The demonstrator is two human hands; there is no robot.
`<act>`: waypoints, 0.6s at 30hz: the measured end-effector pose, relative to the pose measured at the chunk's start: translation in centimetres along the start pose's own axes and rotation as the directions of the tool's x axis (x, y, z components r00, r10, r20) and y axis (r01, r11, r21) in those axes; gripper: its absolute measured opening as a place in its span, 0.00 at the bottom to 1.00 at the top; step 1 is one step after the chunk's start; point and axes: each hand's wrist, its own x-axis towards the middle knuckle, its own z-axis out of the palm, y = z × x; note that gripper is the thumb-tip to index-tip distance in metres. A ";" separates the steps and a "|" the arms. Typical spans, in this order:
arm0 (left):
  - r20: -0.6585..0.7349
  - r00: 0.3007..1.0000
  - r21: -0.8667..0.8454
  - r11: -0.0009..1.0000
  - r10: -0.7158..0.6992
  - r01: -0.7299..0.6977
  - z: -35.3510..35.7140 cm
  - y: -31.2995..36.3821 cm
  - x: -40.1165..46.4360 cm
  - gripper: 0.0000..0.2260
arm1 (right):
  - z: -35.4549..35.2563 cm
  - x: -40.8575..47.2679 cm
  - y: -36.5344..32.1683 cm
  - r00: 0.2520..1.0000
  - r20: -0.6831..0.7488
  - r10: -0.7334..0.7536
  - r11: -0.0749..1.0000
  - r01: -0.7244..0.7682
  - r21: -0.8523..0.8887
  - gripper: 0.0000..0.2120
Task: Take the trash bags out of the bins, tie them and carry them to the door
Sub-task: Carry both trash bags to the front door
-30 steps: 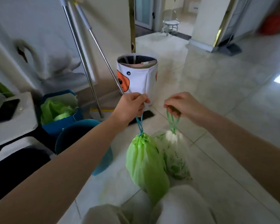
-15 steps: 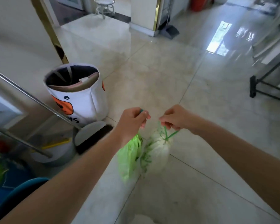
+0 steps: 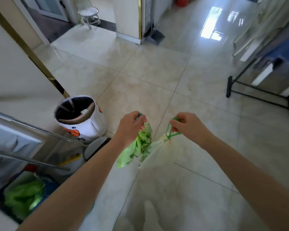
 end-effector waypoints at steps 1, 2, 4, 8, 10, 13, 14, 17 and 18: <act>-0.005 1.000 0.023 1.000 0.007 -0.007 0.2 2.0 -0.5 0.12 | -1.4 -1.1 -0.6 1.000 -0.027 -0.009 1.000 0.009 0.006 0.08; -0.010 1.000 0.054 0.998 0.012 -0.012 0.4 3.7 -1.0 0.12 | -2.7 -2.1 -1.0 0.998 -0.056 -0.008 1.000 0.010 0.027 0.07; -0.024 1.000 0.099 0.995 0.020 -0.018 1.0 6.8 -1.9 0.12 | -5.1 -4.0 -1.4 0.994 -0.113 -0.004 0.995 0.015 0.097 0.07; -0.024 0.997 0.170 0.983 0.071 -0.066 2.8 11.3 -2.9 0.11 | -8.8 -6.9 -1.1 0.972 -0.235 0.025 0.988 0.013 0.157 0.09; -0.023 0.992 0.274 0.955 0.123 -0.112 4.1 12.9 -3.1 0.11 | -10.1 -7.6 -0.3 0.960 -0.276 0.032 0.988 0.011 0.152 0.10; 0.012 0.981 0.383 0.905 0.194 -0.184 6.3 13.9 -2.7 0.12 | -11.9 -8.1 1.5 0.944 -0.328 0.047 0.994 -0.013 0.107 0.11; 0.036 0.979 0.399 0.895 0.199 -0.197 7.1 14.1 -2.5 0.12 | -12.5 -8.2 2.1 0.938 -0.342 0.056 0.996 -0.027 0.088 0.11; 0.131 0.966 0.454 0.853 0.222 -0.258 10.1 14.9 -1.4 0.12 | -14.6 -8.1 3.7 0.912 -0.401 0.087 0.996 -0.067 0.064 0.10; 0.169 0.957 0.474 0.831 0.237 -0.290 11.1 15.3 -0.9 0.12 | -15.3 -7.9 4.3 0.902 -0.420 0.099 0.995 -0.077 0.069 0.10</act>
